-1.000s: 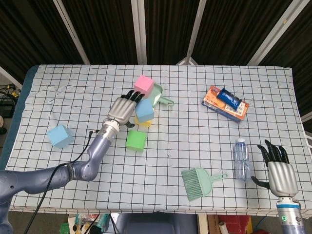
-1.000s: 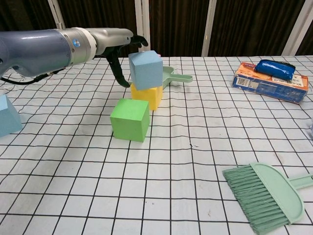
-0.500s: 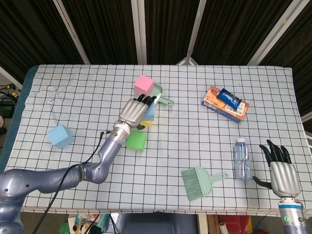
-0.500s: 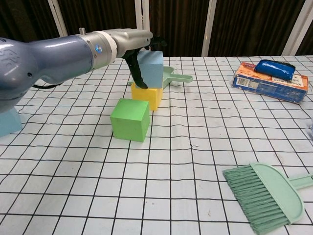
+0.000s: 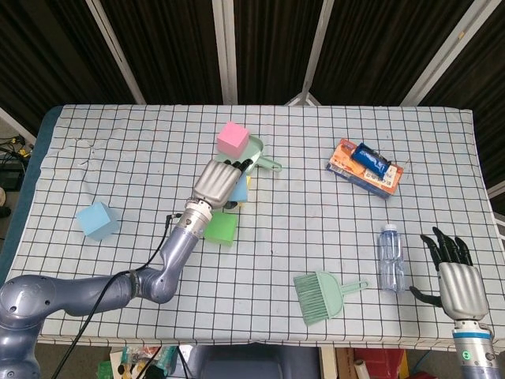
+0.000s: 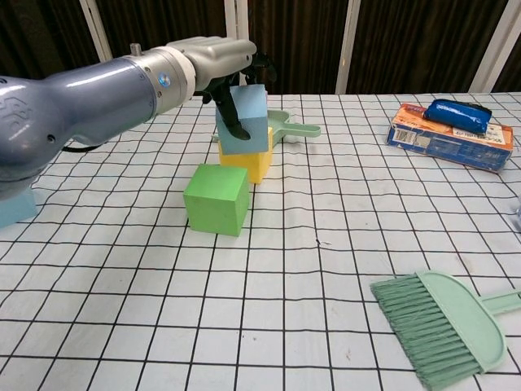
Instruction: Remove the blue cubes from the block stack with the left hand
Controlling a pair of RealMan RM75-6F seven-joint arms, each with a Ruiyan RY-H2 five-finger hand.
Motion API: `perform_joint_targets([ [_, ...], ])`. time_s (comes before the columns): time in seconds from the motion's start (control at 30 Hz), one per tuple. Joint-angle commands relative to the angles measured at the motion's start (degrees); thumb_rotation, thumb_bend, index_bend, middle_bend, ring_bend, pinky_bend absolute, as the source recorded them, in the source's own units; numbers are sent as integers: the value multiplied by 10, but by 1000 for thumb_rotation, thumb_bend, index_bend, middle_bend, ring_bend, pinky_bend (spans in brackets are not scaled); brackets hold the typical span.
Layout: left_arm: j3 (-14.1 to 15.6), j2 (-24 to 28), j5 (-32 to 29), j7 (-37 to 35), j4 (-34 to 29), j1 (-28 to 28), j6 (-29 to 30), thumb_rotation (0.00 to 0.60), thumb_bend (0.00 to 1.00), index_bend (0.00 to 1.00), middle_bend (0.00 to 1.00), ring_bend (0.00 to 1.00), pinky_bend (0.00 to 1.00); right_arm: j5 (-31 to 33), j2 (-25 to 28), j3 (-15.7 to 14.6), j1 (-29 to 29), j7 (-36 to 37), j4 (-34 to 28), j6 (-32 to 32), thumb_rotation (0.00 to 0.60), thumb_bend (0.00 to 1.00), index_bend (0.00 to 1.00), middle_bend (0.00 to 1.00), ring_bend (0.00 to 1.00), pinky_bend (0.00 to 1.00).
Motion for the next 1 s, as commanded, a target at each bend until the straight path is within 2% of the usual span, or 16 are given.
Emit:
perform_joint_targets([
  [0.03,-4,5,36,-16,-14,4,23,600,348,224,435,456,663,1,0,0,1,1,1,-2,600,123,156,26,96,0],
  [0.17,-7,25,107,-54,-43,19,65,600,349,217,434,456,663,4,0,1,2,2,2,-6,600,124,156,26,96,0],
  [0.27,9,65,156,-62,-81,42,94,600,337,179,419,456,663,4,1,1,3,5,3,-7,600,124,156,27,96,0],
  [0.4,66,151,187,14,-139,81,110,600,311,173,396,456,662,6,2,2,3,9,3,-7,600,124,156,26,96,0],
  [0.47,92,176,214,36,-135,103,131,600,310,179,402,456,662,5,0,2,2,8,3,-5,600,124,156,26,96,0],
  [0.57,109,188,228,30,-114,122,133,600,310,180,410,456,662,2,0,-1,2,5,1,-3,600,124,156,26,96,0],
  [0.7,127,178,252,11,-48,137,126,600,310,177,414,456,657,-1,-1,-2,0,1,-3,0,600,124,156,26,96,0],
  [0.87,135,135,259,-22,47,144,92,600,307,188,414,456,652,0,-3,-3,1,-5,-2,-2,600,124,156,26,96,0],
  [1.0,122,81,263,-65,138,141,76,600,297,186,410,451,649,6,-7,0,2,-13,1,-2,600,124,156,26,96,0],
])
